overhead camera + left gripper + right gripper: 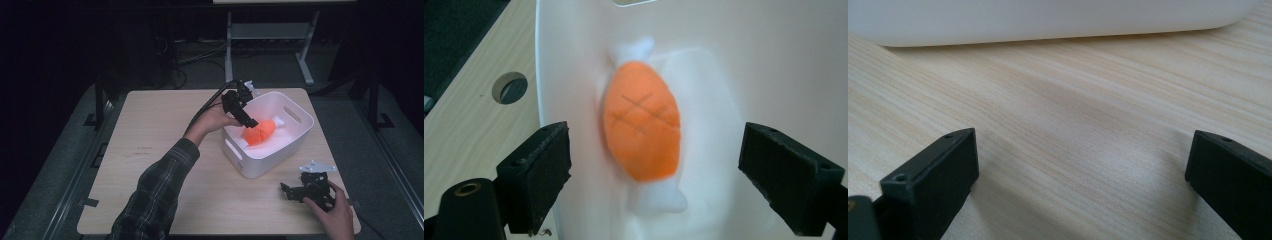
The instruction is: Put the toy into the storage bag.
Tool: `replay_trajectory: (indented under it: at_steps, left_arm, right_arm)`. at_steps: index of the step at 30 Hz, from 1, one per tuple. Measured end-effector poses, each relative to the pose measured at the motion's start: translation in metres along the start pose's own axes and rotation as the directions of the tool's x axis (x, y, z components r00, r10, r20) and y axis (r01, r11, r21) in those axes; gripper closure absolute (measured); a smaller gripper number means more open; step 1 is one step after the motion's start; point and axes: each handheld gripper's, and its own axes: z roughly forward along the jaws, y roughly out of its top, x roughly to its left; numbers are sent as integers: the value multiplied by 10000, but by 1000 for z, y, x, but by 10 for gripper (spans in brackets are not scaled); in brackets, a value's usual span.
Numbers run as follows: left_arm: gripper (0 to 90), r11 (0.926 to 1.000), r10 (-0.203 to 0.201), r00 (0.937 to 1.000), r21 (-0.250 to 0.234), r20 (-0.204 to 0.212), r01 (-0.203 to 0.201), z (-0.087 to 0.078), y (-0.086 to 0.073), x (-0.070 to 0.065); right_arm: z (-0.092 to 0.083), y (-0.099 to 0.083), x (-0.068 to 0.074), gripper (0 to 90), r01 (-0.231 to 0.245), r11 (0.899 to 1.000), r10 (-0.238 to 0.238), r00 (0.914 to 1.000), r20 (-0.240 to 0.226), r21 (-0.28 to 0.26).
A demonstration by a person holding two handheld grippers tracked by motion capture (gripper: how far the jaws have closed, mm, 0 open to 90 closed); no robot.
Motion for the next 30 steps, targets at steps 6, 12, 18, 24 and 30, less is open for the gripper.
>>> replay_trajectory:
  at_steps: [6,12,18,24,30]
  left_arm:
    - [127,9998,134,9999,-154,-4,-134,-20,-11,-8]
    - [127,9990,2,10000,-452,-64,-5,-39,-24,-9]
    - [129,9970,-165,9997,-755,-204,149,-56,-43,-9]
    - [130,9933,-460,9984,-1073,-336,422,-69,-64,-12]
    - [131,9913,-647,9970,-1174,-435,593,-81,-89,-16]
  right_arm:
    - [0,0,0,2,8,10000,-8,10000,-14,-7]
    - [0,0,0,1,21,10000,-21,10000,-2,-2]
    - [0,0,0,2,14,10000,-14,10000,-9,-7]
    - [0,0,0,1,19,10000,-19,10000,-5,-12]
    - [0,0,0,2,24,10000,-24,10000,-1,-13]
